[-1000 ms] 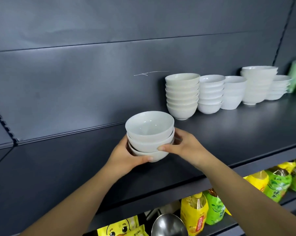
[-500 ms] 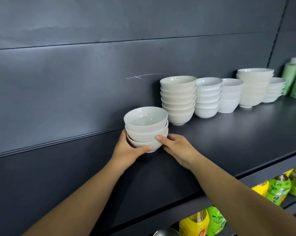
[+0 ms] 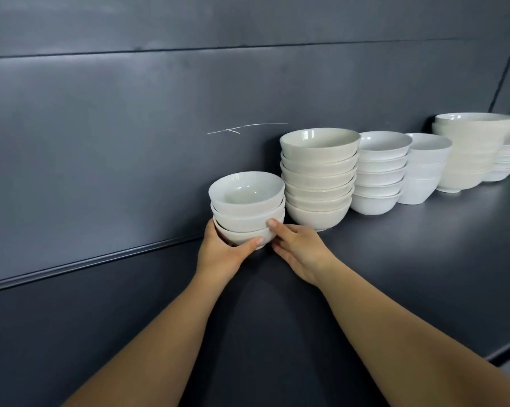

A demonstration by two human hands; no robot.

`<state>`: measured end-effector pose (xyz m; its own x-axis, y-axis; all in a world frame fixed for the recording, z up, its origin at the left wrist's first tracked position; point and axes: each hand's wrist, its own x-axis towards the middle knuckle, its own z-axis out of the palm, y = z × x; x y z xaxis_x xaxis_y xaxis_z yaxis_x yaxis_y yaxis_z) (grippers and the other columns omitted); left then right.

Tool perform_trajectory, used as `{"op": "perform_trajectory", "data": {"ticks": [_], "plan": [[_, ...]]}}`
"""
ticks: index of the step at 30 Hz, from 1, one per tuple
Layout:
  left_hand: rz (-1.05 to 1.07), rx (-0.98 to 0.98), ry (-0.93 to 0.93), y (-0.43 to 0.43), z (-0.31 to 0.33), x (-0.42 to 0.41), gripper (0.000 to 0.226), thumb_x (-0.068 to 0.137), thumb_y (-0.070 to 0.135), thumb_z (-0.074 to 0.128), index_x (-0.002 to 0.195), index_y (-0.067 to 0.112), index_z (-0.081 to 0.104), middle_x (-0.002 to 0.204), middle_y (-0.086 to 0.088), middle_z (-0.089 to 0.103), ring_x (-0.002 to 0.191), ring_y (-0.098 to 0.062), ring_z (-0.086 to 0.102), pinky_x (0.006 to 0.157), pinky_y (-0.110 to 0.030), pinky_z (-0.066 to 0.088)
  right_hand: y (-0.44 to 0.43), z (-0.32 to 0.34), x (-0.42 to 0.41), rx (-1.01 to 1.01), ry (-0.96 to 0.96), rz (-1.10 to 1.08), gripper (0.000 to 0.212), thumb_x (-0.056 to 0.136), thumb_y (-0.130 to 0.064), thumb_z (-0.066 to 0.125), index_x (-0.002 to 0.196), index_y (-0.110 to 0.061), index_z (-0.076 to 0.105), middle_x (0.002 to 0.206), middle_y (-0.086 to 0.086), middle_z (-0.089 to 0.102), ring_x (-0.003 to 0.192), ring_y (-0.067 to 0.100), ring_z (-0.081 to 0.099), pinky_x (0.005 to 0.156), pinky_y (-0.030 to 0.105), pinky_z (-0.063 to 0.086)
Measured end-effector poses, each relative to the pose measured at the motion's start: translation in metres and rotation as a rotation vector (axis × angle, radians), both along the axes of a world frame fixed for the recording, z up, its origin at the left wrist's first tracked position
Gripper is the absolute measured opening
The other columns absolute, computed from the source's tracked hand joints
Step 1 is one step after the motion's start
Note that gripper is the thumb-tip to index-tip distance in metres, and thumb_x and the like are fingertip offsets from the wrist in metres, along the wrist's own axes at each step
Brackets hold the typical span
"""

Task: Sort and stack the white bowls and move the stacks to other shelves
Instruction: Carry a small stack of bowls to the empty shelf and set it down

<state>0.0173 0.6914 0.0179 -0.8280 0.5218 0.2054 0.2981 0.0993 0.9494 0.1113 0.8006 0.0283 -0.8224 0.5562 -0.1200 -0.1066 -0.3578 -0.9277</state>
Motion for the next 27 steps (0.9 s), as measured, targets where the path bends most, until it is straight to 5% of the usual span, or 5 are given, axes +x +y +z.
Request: {"op": "perform_trajectory", "data": {"ticks": [5, 10, 14, 23, 27], "plan": [[0.016, 0.014, 0.037, 0.003, -0.001, -0.001, 0.075, 0.060, 0.023, 0.084, 0.125, 0.020, 0.046, 0.116, 0.010, 0.057, 0.101, -0.006, 0.055, 0.073, -0.011, 0.042, 0.009, -0.002, -0.003, 0.027, -0.010, 0.044, 0.035, 0.088, -0.023, 0.058, 0.114, 0.001, 0.057, 0.112, 0.003, 0.064, 0.105, 0.009, 0.058, 0.095, 0.020, 0.041], [0.027, 0.010, 0.053, 0.003, 0.001, -0.001, 0.074, 0.060, 0.022, 0.084, 0.124, 0.023, 0.047, 0.111, 0.015, 0.056, 0.090, 0.010, 0.051, 0.062, 0.001, 0.042, 0.010, -0.003, -0.004, 0.070, -0.005, 0.027, 0.023, 0.086, -0.023, 0.059, 0.101, -0.005, 0.062, 0.100, -0.001, 0.068, 0.093, 0.004, 0.063, 0.072, 0.011, 0.050], [0.035, 0.011, 0.047, 0.002, 0.003, 0.002, 0.075, 0.060, 0.023, 0.084, 0.124, 0.024, 0.047, 0.110, 0.015, 0.056, 0.090, 0.010, 0.051, 0.063, 0.005, 0.041, 0.010, -0.003, -0.004, 0.096, -0.019, 0.004, 0.019, 0.085, -0.023, 0.061, 0.095, -0.007, 0.064, 0.099, 0.000, 0.069, 0.095, 0.008, 0.063, 0.076, 0.017, 0.049], [0.116, -0.090, 0.140, -0.006, 0.003, 0.012, 0.064, 0.069, 0.028, 0.077, 0.126, 0.025, 0.047, 0.120, 0.009, 0.058, 0.110, -0.009, 0.054, 0.089, -0.021, 0.044, 0.006, -0.002, -0.006, 0.244, -0.071, -0.060, 0.012, 0.083, -0.028, 0.064, 0.078, -0.018, 0.059, 0.099, -0.002, 0.066, 0.097, 0.010, 0.060, 0.089, 0.027, 0.047], [0.181, -0.211, 0.167, -0.039, 0.000, 0.038, 0.040, 0.085, 0.017, 0.062, 0.124, 0.013, 0.055, 0.119, -0.002, 0.061, 0.110, -0.015, 0.057, 0.095, -0.019, 0.042, -0.003, -0.004, 0.010, 0.643, -0.213, -0.164, 0.023, 0.087, -0.038, 0.057, 0.080, -0.016, 0.061, 0.082, -0.005, 0.062, 0.087, 0.014, 0.054, 0.081, 0.027, 0.042]]}}
